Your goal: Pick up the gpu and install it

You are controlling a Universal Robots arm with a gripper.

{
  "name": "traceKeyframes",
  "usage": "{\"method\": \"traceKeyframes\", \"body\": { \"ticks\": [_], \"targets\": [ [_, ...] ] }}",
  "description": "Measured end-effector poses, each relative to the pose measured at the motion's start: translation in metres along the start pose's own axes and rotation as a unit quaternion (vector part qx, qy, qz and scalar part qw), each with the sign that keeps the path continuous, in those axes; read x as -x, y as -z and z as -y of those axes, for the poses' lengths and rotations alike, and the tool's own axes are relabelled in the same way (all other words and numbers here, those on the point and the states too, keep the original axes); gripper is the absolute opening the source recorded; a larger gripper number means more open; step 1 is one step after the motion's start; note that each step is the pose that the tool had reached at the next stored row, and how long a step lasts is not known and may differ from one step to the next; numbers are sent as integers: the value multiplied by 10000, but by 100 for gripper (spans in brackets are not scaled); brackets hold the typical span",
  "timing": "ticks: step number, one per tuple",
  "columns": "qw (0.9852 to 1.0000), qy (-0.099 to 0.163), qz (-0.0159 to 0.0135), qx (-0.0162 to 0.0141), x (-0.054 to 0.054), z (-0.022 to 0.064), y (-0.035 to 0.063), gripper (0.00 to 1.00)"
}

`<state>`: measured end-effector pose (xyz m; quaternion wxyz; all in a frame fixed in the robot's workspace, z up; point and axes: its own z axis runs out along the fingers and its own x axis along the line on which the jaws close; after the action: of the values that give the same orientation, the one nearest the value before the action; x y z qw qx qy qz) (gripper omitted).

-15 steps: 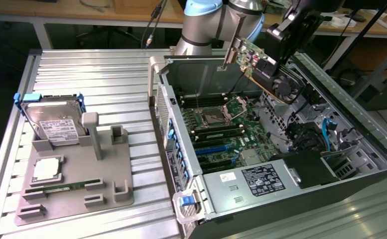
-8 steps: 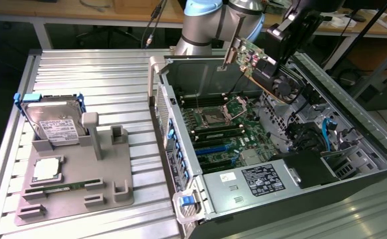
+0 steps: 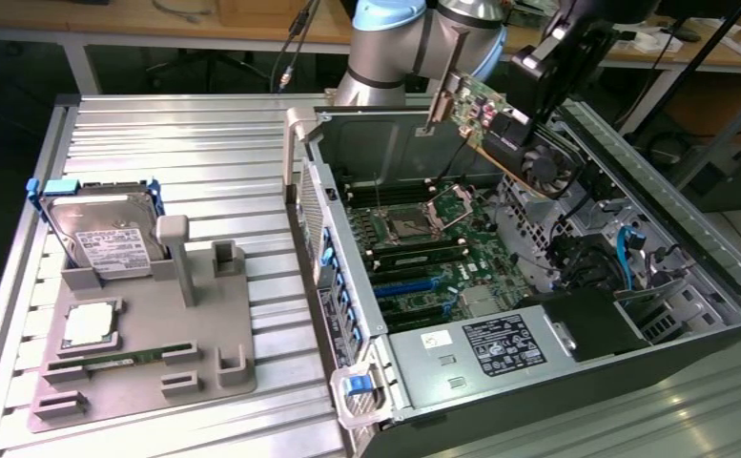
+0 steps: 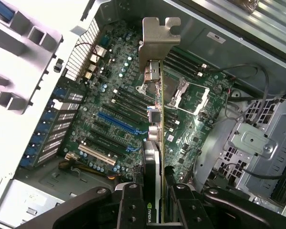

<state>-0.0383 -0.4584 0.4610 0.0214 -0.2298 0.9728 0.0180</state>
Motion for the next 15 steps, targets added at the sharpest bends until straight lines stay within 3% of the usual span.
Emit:
{"method": "traceKeyframes", "body": {
  "ticks": [15],
  "targets": [
    [9994,343,-8,17,2,-3,-1,27]
  ]
}}
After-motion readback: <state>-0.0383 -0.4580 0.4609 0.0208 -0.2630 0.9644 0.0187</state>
